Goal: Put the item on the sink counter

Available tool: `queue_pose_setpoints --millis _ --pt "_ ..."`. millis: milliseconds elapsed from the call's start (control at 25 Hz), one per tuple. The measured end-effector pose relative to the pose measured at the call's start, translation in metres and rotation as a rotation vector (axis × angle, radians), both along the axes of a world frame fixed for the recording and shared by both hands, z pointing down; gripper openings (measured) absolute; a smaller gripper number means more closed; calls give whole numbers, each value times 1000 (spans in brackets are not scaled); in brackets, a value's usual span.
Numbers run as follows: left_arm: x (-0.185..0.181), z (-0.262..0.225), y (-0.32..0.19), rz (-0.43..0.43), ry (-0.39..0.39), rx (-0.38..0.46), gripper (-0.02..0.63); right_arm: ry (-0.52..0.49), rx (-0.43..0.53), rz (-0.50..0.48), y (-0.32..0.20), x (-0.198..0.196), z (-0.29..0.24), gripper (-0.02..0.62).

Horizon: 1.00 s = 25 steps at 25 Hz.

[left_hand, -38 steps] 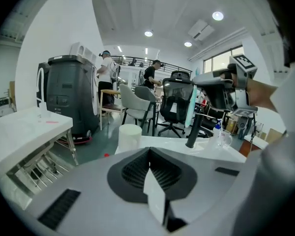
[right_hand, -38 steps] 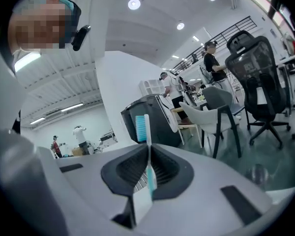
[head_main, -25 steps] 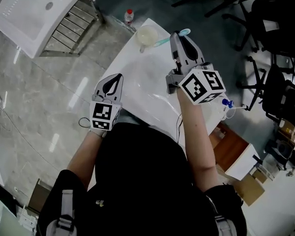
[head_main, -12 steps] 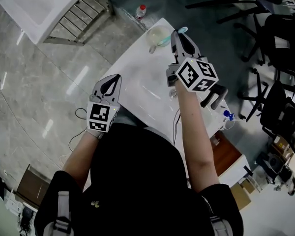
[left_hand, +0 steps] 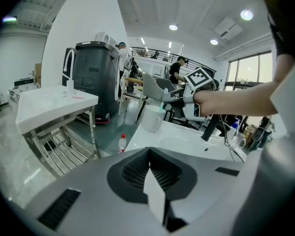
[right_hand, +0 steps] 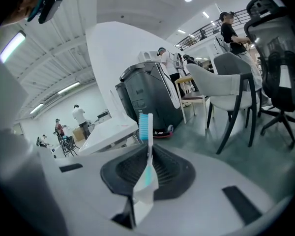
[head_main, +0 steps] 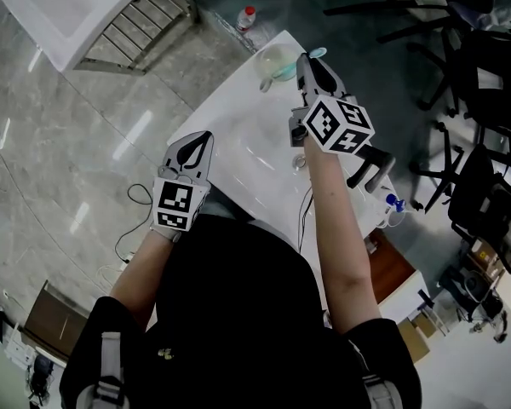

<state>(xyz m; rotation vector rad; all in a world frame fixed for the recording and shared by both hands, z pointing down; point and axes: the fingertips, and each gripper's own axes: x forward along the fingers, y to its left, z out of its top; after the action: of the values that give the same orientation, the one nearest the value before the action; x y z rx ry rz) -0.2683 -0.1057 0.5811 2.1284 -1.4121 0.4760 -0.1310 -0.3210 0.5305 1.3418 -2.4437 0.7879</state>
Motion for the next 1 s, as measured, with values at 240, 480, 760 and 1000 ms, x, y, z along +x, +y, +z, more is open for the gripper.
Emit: queue_pose_setpoints --millis 240,480,760,1000 --pt "-2 -9 2 -9 -1 10 23 -9 -12 -5 -1 -3 1 44" --pt "-9 -10 9 2 -11 15 23 -30 -21 19 11 -2 -5 103" --pt "9 -24 5 77 -19 48 23 -74 12 71 44 19 -31 103" --pt "50 -45 -1 201 -15 96 23 -106 85 124 83 52 -72 101"
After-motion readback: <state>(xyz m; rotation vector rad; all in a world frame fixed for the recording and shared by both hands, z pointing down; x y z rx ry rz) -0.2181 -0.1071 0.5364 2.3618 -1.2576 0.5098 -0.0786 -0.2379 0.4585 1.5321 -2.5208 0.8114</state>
